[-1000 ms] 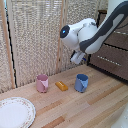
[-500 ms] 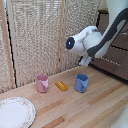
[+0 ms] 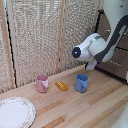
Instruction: Please adjust your gripper to match the height of the lower drawer handle. Progress your gripper onward until it happens to touch the drawer handle. Now, firmly take hold of it with your gripper, then steadily retract it to swing the drawer wide open.
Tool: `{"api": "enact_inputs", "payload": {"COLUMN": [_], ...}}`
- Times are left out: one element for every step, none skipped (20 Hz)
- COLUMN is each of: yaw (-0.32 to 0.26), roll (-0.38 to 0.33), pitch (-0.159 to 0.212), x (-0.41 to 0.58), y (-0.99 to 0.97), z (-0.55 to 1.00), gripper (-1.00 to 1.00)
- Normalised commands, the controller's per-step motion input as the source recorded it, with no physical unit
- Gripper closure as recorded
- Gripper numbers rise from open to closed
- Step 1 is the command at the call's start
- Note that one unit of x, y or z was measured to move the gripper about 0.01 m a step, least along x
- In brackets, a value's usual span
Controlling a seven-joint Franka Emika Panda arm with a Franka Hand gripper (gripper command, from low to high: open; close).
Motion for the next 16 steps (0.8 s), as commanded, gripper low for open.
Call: {"api": "enact_inputs", "payload": {"yaw": [0.054, 0.049, 0.049, 0.049, 0.048, 0.048, 0.047, 0.05, 0.061, 0.079, 0.093, 0.107, 0.137, 0.147, 0.161, 0.174], "roll": [-0.175, -0.175, -0.172, -0.183, -0.188, -0.194, -0.192, -0.199, -0.196, -0.162, -0.123, -0.126, -0.086, -0.072, -0.056, -0.035], "pitch": [-0.056, -0.058, -0.063, -0.068, -0.059, -0.05, -0.04, -0.036, -0.015, 0.0, 0.0, 0.013, 0.054, 0.062, 0.09, 0.089], "x": [0.0, 0.0, 0.0, 0.0, -0.003, -0.023, -0.057, -0.109, -0.129, -0.109, -0.12, -0.114, -0.1, -0.12, -0.151, -0.183], "y": [-0.44, -0.47, -0.5, -0.48, -0.5, -0.49, -0.5, -0.49, -0.47, -0.45, -0.41, -0.37, -0.32, -0.32, -0.33, -0.34], "z": [-0.16, -0.13, -0.1, -0.07, -0.04, -0.03, -0.01, 0.0, 0.0, 0.0, 0.0, 0.0, 0.0, 0.0, 0.0, 0.0], "gripper": [-1.0, -1.0, -1.0, -1.0, -1.0, -1.0, -1.0, -1.0, -1.0, -1.0, -1.0, -1.0, -1.0, -1.0, -1.0, -1.0]}}
